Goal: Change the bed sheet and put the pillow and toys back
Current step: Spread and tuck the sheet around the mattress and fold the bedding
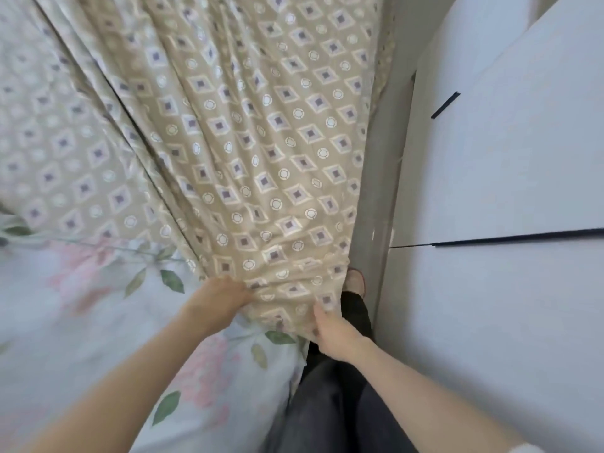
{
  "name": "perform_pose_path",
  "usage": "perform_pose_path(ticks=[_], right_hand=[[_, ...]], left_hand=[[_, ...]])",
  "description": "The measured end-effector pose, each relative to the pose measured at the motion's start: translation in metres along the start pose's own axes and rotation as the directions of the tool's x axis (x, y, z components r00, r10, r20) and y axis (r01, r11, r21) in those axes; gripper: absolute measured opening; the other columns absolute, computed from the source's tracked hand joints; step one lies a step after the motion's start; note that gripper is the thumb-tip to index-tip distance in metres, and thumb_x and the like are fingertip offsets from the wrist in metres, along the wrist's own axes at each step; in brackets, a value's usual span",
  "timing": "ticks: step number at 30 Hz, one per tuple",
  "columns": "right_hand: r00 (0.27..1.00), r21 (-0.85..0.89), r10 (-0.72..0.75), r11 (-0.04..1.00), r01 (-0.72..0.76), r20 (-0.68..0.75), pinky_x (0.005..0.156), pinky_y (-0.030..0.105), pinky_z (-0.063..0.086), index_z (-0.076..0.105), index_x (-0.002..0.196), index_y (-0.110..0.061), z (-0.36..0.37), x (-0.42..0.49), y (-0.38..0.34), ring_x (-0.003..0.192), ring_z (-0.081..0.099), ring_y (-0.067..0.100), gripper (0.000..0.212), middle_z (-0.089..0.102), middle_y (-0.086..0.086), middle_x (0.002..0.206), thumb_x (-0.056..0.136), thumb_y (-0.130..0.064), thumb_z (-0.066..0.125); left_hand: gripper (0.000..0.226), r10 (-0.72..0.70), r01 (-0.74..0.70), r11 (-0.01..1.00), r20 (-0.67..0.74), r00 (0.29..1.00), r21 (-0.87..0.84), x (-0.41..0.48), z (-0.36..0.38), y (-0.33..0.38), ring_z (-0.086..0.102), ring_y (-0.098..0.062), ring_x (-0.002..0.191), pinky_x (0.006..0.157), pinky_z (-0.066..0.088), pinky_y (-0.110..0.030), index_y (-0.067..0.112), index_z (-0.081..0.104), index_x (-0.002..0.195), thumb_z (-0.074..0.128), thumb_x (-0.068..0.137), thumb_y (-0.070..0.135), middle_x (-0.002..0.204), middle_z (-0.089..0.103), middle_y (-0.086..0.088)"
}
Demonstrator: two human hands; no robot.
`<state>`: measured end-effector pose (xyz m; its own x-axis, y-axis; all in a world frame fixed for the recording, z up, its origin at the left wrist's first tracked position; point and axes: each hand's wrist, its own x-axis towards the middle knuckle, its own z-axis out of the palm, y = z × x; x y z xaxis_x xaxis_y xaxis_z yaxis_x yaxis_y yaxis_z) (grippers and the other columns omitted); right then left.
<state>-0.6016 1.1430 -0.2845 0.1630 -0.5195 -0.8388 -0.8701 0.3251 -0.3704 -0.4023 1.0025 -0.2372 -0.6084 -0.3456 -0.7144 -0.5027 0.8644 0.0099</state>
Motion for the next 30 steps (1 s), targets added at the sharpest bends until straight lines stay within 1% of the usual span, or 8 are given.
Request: perform_pose_path(ticks=[3, 6, 8, 11, 15, 21, 28, 30], right_hand=[[0.995, 0.034, 0.005, 0.999, -0.002, -0.102, 0.046, 0.024, 0.029, 0.018, 0.145, -0.004, -0.002, -0.005, 0.010, 0.075, 0.056, 0.027, 0.059, 0.058, 0.015, 0.101, 0.091, -0.003, 0.042], [0.989, 0.107, -0.007, 0.994, 0.023, -0.149, 0.048, 0.029, 0.037, 0.029, 0.132, -0.011, -0.011, -0.010, 0.030, 0.063, 0.057, 0.021, 0.040, 0.061, 0.003, 0.080, 0.095, -0.022, 0.040], [0.990, 0.089, -0.033, 0.995, 0.046, -0.140, 0.048, 0.025, 0.035, 0.023, 0.139, -0.020, -0.021, -0.012, 0.042, 0.056, 0.051, 0.010, 0.056, 0.054, -0.008, 0.069, 0.091, -0.035, 0.046], [0.975, -0.106, -0.108, 0.990, 0.088, -0.196, 0.063, 0.028, 0.042, 0.023, 0.147, -0.031, -0.035, -0.013, 0.050, 0.079, 0.060, 0.019, 0.068, 0.065, -0.003, 0.086, 0.087, -0.044, 0.054], [0.954, -0.201, -0.055, 0.980, -0.006, -0.295, 0.069, 0.033, 0.043, 0.060, 0.107, -0.015, -0.038, -0.009, 0.046, 0.095, 0.061, 0.029, 0.020, 0.064, 0.005, 0.101, 0.093, -0.017, 0.045], [0.979, -0.338, -0.066, 0.941, -0.004, -0.195, 0.068, 0.034, 0.041, 0.059, 0.117, -0.005, -0.030, 0.002, 0.040, 0.095, 0.059, 0.027, 0.029, 0.042, 0.008, 0.130, 0.093, 0.000, 0.043], [0.997, -0.305, 0.030, 0.951, -0.051, -0.074, 0.084, 0.035, 0.047, 0.038, 0.139, -0.012, -0.032, 0.014, 0.050, 0.111, 0.057, 0.030, 0.049, 0.054, 0.012, 0.127, 0.092, -0.004, 0.048], [1.000, -0.291, 0.020, 0.956, -0.026, -0.025, 0.086, 0.036, 0.045, 0.035, 0.141, -0.014, -0.027, 0.017, 0.049, 0.112, 0.054, 0.033, 0.047, 0.050, 0.016, 0.130, 0.095, -0.012, 0.043]], left_hand=[[0.052, -0.130, 0.121, 0.988, -0.093, 0.987, -0.095, 0.004, 0.004, -0.004, 0.057, -0.020, 0.105, 0.078, 0.039, -0.028, 0.024, 0.030, 0.136, 0.039, 0.089, 0.003, 0.109, 0.060, 0.004], [0.061, -0.190, 0.186, 0.982, -0.143, 0.971, -0.046, 0.008, 0.005, -0.009, 0.051, -0.019, 0.115, 0.104, 0.026, -0.031, 0.021, 0.025, 0.142, 0.043, 0.086, 0.005, 0.116, 0.056, 0.004], [0.062, -0.208, 0.213, 0.976, -0.107, 0.972, 0.036, 0.010, 0.005, -0.013, 0.044, -0.021, 0.122, 0.115, 0.014, -0.039, 0.018, 0.025, 0.144, 0.045, 0.086, 0.005, 0.125, 0.049, 0.001], [0.049, -0.291, 0.300, 0.952, -0.112, 0.950, 0.067, 0.015, -0.001, -0.015, 0.045, -0.025, 0.119, 0.119, 0.007, -0.043, 0.015, 0.034, 0.135, 0.044, 0.088, 0.003, 0.123, 0.050, -0.003], [0.051, -0.346, 0.351, 0.936, -0.089, 0.934, 0.038, 0.018, -0.013, -0.015, 0.055, -0.021, 0.107, 0.099, 0.035, -0.030, 0.020, 0.035, 0.130, 0.050, 0.085, 0.002, 0.110, 0.059, 0.002], [0.055, -0.211, 0.215, 0.962, -0.041, 0.977, 0.166, 0.016, -0.024, -0.020, 0.063, -0.013, 0.083, 0.048, 0.029, -0.023, 0.023, 0.032, 0.128, 0.050, 0.083, -0.002, 0.093, 0.060, 0.006], [0.064, -0.155, 0.154, 0.988, -0.001, 0.988, -0.022, 0.009, -0.002, -0.013, 0.062, -0.019, 0.094, 0.062, 0.043, -0.028, 0.032, 0.025, 0.140, 0.046, 0.089, 0.001, 0.103, 0.057, 0.005], [0.059, -0.151, 0.150, 0.985, -0.010, 0.988, -0.086, 0.008, 0.004, -0.018, 0.063, -0.016, 0.089, 0.065, 0.050, -0.029, 0.038, 0.019, 0.143, 0.051, 0.096, 0.021, 0.094, 0.057, 0.008]])
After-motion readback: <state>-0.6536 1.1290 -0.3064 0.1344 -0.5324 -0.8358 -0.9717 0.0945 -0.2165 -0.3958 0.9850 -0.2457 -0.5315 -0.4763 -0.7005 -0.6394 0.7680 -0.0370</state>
